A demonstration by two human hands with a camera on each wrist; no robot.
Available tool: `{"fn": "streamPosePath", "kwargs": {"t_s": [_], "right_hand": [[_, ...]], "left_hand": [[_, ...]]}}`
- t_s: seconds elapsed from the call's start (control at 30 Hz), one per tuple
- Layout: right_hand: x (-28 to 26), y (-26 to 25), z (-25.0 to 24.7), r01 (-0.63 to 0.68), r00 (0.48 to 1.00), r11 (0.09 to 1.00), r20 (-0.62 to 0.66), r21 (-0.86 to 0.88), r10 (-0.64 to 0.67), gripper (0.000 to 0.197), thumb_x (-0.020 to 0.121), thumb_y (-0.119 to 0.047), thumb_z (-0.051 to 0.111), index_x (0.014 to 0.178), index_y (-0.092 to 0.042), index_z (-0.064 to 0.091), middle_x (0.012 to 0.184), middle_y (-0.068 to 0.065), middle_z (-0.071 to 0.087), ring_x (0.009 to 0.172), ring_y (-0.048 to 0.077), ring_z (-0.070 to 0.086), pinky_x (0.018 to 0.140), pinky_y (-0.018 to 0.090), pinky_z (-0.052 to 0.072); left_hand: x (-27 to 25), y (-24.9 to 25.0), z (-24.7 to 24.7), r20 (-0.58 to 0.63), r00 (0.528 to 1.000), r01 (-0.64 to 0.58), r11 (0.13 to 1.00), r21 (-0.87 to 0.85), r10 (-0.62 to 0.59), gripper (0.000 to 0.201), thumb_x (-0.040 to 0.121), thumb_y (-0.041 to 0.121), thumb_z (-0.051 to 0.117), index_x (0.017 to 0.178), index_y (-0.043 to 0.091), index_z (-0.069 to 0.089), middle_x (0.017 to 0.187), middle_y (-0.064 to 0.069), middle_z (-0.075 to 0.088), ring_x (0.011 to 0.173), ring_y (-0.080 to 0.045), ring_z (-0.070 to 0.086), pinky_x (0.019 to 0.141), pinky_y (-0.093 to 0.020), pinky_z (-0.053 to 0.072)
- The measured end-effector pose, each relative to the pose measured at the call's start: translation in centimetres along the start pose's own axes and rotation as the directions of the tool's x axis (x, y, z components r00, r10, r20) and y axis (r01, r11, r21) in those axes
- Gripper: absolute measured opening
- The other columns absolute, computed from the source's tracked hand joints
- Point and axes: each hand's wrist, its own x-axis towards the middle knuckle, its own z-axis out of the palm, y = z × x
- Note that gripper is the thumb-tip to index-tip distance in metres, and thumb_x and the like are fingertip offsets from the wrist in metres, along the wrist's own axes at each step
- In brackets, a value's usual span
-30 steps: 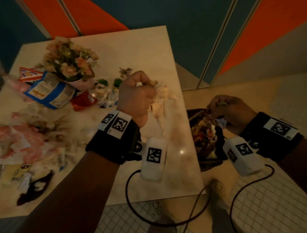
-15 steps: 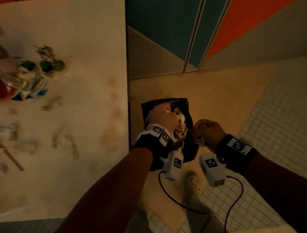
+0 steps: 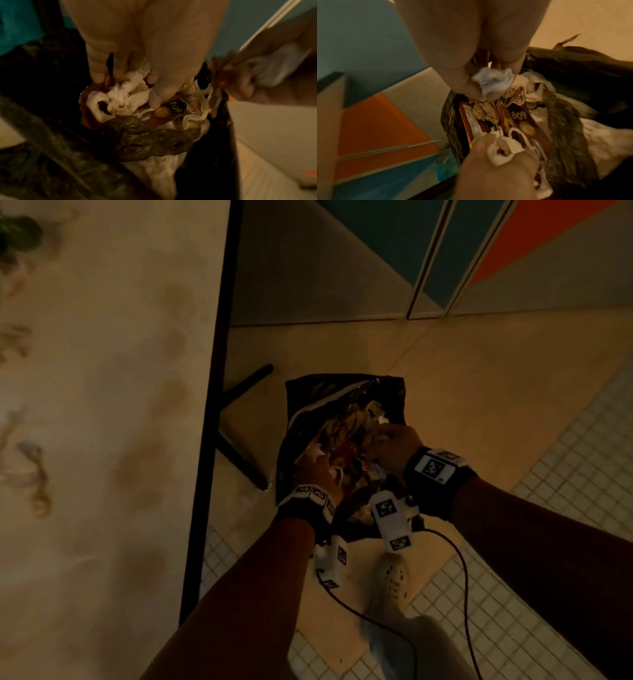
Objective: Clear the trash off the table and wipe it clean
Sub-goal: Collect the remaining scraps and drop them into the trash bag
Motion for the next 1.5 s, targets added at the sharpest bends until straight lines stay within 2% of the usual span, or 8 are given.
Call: {"fn": "streamPosePath", "kwargs": {"t_s": [0.27,0.4,0.5,0.8,1.17,1.3,1.4,1.5], "right_hand": [[-2.7,-4.6,-1.9,-0.029,1.000,1.000,-0.009,0.007,0.029,0.034,0.099,-0.015,0.046,0.134,-0.018,0.050,0.105,0.002,0.048,0.069,0.021,0.052,0.049,0.020,0.047],[-5.7,-7.3,-3.8,0.065,0.990,0.997,-0.124,-0.050,-0.070,0.020,0.091,-0.011,0.059,0.110,-0.009,0.066,0.105,0.007,0.053,0.082,0.025,0.054,0.081,0.034,0.050],[-9.8,-11.3,-4.1,0.207,0.970,0.975,-0.147,0.087,-0.193,0.011,0.091,-0.005,0.059,0.081,-0.010,0.064,0.096,0.012,0.061,0.087,0.028,0.059,0.079,0.042,0.052],[-20.6,-20.1,2.2,0.452,0.892,0.892,-0.031,0.026,-0.451,0.012,0.087,0.004,0.060,0.089,-0.008,0.062,0.092,0.020,0.062,0.088,0.030,0.058,0.084,0.052,0.050],[-21.5,-26.1,16.6,0.482,0.875,0.840,0.080,-0.250,-0.478,0.038,0.071,-0.006,0.080,0.098,-0.022,0.060,0.106,0.007,0.062,0.092,0.025,0.062,0.090,0.046,0.053],[-20.5,-27.8,20.6,0.449,0.889,0.763,0.152,-0.465,-0.431,0.061,0.072,-0.016,0.081,0.124,-0.023,0.050,0.128,0.003,0.045,0.111,0.023,0.048,0.088,0.034,0.044],[-18.9,-28.7,23.1,0.389,0.910,0.535,0.224,-0.750,-0.349,0.095,0.069,-0.032,0.083,0.146,-0.030,0.027,0.149,0.005,0.026,0.135,0.028,0.032,0.111,0.039,0.033],[-17.8,-28.4,25.0,0.359,0.929,0.417,0.274,-0.835,-0.251,0.105,0.068,-0.037,0.083,0.148,-0.034,0.016,0.149,0.007,0.019,0.136,0.031,0.029,0.111,0.045,0.032]], "left_hand": [[-5.0,4.1,-10.5,-0.166,0.972,0.085,0.905,-0.416,-0.167,0.033,0.091,0.013,0.049,0.118,-0.001,0.059,0.126,-0.018,0.057,0.115,-0.033,0.053,0.096,-0.036,0.044],[-9.0,7.5,-16.7,-0.140,0.988,-0.040,0.758,-0.651,-0.068,0.017,0.086,0.013,0.058,0.100,0.012,0.066,0.117,-0.012,0.063,0.107,-0.027,0.058,0.099,-0.043,0.047],[-13.1,9.2,-21.2,-0.241,0.970,-0.171,0.644,-0.746,-0.022,0.004,0.074,0.013,0.063,0.073,0.016,0.062,0.091,-0.009,0.067,0.095,-0.031,0.066,0.087,-0.049,0.054],[-26.1,4.4,-29.9,-0.142,0.948,-0.268,0.471,-0.841,0.286,0.009,0.084,0.007,0.064,0.077,0.012,0.062,0.077,-0.008,0.062,0.074,-0.020,0.060,0.064,-0.031,0.052],[-24.9,-14.4,-43.1,-0.303,0.903,-0.362,0.919,-0.156,0.304,0.016,0.079,0.027,0.073,0.085,0.013,0.069,0.092,-0.002,0.069,0.086,-0.019,0.064,0.082,-0.037,0.055],[-20.5,-18.3,-47.1,-0.487,0.836,-0.266,0.963,0.045,0.253,0.017,0.080,0.026,0.069,0.093,0.016,0.065,0.093,0.004,0.060,0.086,-0.013,0.053,0.074,-0.024,0.038],[-16.4,-19.7,-48.3,-0.528,0.791,-0.267,0.951,0.155,0.308,0.019,0.077,0.020,0.068,0.095,0.016,0.061,0.099,-0.001,0.061,0.092,-0.020,0.057,0.073,-0.027,0.041],[-13.4,-19.3,-48.2,-0.516,0.739,-0.360,0.901,0.242,0.434,0.040,0.078,0.020,0.067,0.117,0.017,0.057,0.121,-0.007,0.055,0.113,-0.027,0.053,0.092,-0.036,0.048]]}}
